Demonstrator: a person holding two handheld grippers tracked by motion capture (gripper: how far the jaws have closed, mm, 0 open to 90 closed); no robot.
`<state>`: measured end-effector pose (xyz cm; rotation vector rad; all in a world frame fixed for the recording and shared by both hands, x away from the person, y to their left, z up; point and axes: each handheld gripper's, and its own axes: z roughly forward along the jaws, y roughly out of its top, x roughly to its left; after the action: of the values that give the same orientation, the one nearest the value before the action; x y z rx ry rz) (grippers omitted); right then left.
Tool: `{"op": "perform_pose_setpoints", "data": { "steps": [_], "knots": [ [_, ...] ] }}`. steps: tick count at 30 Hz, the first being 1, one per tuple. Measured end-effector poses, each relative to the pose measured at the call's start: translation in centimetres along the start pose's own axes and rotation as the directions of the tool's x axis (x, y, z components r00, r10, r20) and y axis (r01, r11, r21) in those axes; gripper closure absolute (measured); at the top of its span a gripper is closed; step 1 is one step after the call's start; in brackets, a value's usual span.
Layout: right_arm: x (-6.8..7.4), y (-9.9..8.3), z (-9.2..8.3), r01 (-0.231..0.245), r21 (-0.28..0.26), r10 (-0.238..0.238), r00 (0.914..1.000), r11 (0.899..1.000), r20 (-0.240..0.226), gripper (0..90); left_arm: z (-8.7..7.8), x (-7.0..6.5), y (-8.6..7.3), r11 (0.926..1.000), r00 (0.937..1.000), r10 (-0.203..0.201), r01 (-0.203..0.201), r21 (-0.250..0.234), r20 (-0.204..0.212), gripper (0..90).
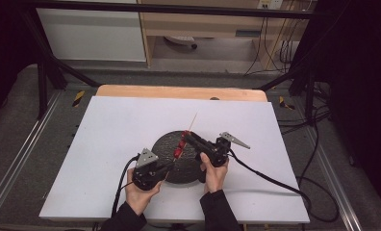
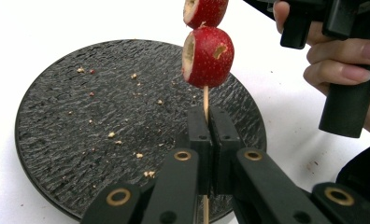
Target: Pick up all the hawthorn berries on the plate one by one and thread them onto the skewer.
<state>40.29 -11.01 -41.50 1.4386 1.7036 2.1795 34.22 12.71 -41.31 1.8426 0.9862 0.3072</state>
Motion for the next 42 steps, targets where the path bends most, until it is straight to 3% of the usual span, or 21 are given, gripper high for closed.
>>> {"op": "perform_pose_setpoints", "data": {
  "steps": [4, 11, 17, 23, 25, 28, 32, 37, 42],
  "knots": [
    [0.0, 0.2, -0.1, 0.014, 0.014, -0.014, 0.9999, 1.000, -0.001, 62.1, -0.2, 0.0, 0.0, 1.0000, 1.0000, -0.001, 0.001, -0.003, 0.010, 88.4],
    [0.2, 1.2, -0.7, 0.076, 0.060, -0.078, 0.9967, 0.995, 0.023, 51.4, -0.5, 0.5, -0.3, 1.0000, 1.0000, -0.004, 0.004, 0.004, 0.000, 88.4],
    [-0.1, 2.0, -1.3, 0.140, 0.151, -0.148, 0.9880, 0.979, 0.044, 33.8, -0.9, 1.1, -0.7, 0.9999, 0.9999, 0.001, -0.001, 0.012, -0.012, 88.5],
    [-1.0, 2.6, -2.3, 0.215, 0.262, -0.239, 0.9689, 0.941, 0.063, 18.4, -1.2, 1.5, -0.8, 0.9997, 1.0000, 0.003, -0.003, 0.026, -0.009, 88.4],
    [-1.4, 2.6, -2.8, 0.256, 0.298, -0.287, 0.9556, 0.920, 0.065, 14.6, -1.3, 1.5, -0.8, 0.9995, 0.9999, 0.011, -0.011, 0.028, -0.010, 88.4],
    [-1.9, 2.5, -3.5, 0.284, 0.342, -0.328, 0.9413, 0.896, 0.079, 10.2, -1.3, 1.5, -0.9, 0.9992, 0.9998, 0.020, -0.020, 0.035, -0.008, 88.4],
    [-3.0, 2.3, -4.7, 0.289, 0.400, -0.351, 0.9322, 0.870, 0.089, 6.2, -1.4, 1.5, -0.9, 0.9981, 0.9993, 0.038, -0.038, 0.048, -0.004, 88.4],
    [-4.2, 2.0, -6.4, 0.305, 0.458, -0.393, 0.9132, 0.835, 0.109, 3.0, -1.5, 1.6, -0.7, 0.9970, 0.9989, 0.047, -0.047, 0.062, 0.002, 88.4],
    [-5.2, 1.4, -8.0, 0.324, 0.502, -0.432, 0.8951, 0.802, 0.112, 0.8, -1.5, 2.0, -0.6, 0.9964, 0.9996, 0.030, -0.030, 0.080, 0.002, 88.4]
  ]
}}
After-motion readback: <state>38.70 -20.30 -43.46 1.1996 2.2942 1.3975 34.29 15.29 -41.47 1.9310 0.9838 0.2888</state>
